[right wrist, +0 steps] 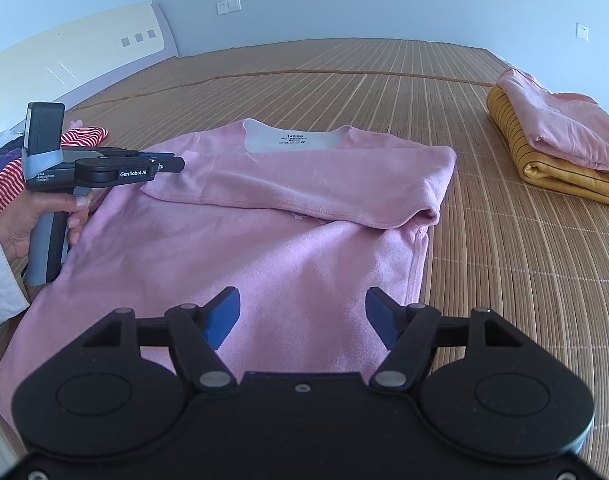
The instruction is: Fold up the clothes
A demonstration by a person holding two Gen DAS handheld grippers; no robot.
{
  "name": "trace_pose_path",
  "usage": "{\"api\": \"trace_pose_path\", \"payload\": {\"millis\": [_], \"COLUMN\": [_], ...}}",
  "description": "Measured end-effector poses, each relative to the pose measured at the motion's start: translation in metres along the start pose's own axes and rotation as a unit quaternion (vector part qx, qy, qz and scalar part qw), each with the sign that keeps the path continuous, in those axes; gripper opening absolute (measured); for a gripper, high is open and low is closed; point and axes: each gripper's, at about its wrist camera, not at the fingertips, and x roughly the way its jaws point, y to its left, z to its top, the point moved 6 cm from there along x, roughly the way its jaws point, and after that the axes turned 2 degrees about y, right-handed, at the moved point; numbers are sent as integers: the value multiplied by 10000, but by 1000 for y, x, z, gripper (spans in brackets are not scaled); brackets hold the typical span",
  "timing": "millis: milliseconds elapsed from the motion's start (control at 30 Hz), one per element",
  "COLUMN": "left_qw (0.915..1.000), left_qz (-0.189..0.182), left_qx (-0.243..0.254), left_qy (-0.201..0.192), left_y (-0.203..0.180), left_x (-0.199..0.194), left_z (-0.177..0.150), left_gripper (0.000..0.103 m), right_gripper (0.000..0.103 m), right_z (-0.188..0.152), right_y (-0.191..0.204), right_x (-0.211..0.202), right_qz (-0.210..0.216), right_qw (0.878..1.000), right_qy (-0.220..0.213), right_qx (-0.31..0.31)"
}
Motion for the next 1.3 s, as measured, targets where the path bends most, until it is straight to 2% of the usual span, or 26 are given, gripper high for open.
{"api": "trace_pose_path", "payload": {"millis": [100,167,267,367,533,667,733,833,900,933,967,1000,1067,1100,1200,1300], "left_qw": [9992,9985,9960,9948,9958,9980,9982,9972,9959,9953,9946,9937,9942,9948,9969,9924], "left_qz": [232,267,346,453,630,479,489,641,792,878,963,1049,1001,941,709,907], "left_qx": [256,314,666,790,604,411,358,384,425,400,372,344,351,364,351,746], "left_qy": [-209,-347,-486,-453,-275,59,39,13,-54,-96,-138,-181,-180,-157,-53,358], "left_y": [-4,-5,-9,-8,9,17,19,19,21,22,23,24,21,18,8,-4], "left_x": [-3,-7,-11,-9,-2,13,15,11,3,-1,-5,-9,-12,-13,-10,9], "left_z": [5,10,21,27,26,10,5,8,11,12,13,14,16,17,19,10], "left_gripper": [8,8,8,8,8,8,9,19,37,45,57,60,60,60,63,66], "right_gripper": [71,71,72,72,72,72,72,72,72,71,65,59,35,32,24,24], "right_z": [-1,-1,-2,-2,-2,-1,0,5,11,15,19,24,35,39,42,38], "right_y": [-1,-1,-1,-1,-3,-6,-8,-17,-28,-37,-44,-51,-64,-71,-79,-76], "right_x": [1,1,1,1,1,4,3,0,-2,-4,-4,-3,3,10,33,53], "right_qz": [-3,-15,-18,-15,10,79,57,-32,-131,-244,-330,-416,-482,-423,-190,-236], "right_qw": [10000,10000,10000,10000,10000,9999,9998,9995,9987,9974,9960,9942,9896,9876,9872,9913], "right_qy": [26,37,38,34,11,12,-10,-171,-348,-508,-641,-786,-1104,-1226,-1148,-947], "right_qx": [6,-1,-4,0,45,138,167,252,354,452,530,606,780,881,1088,888]}}
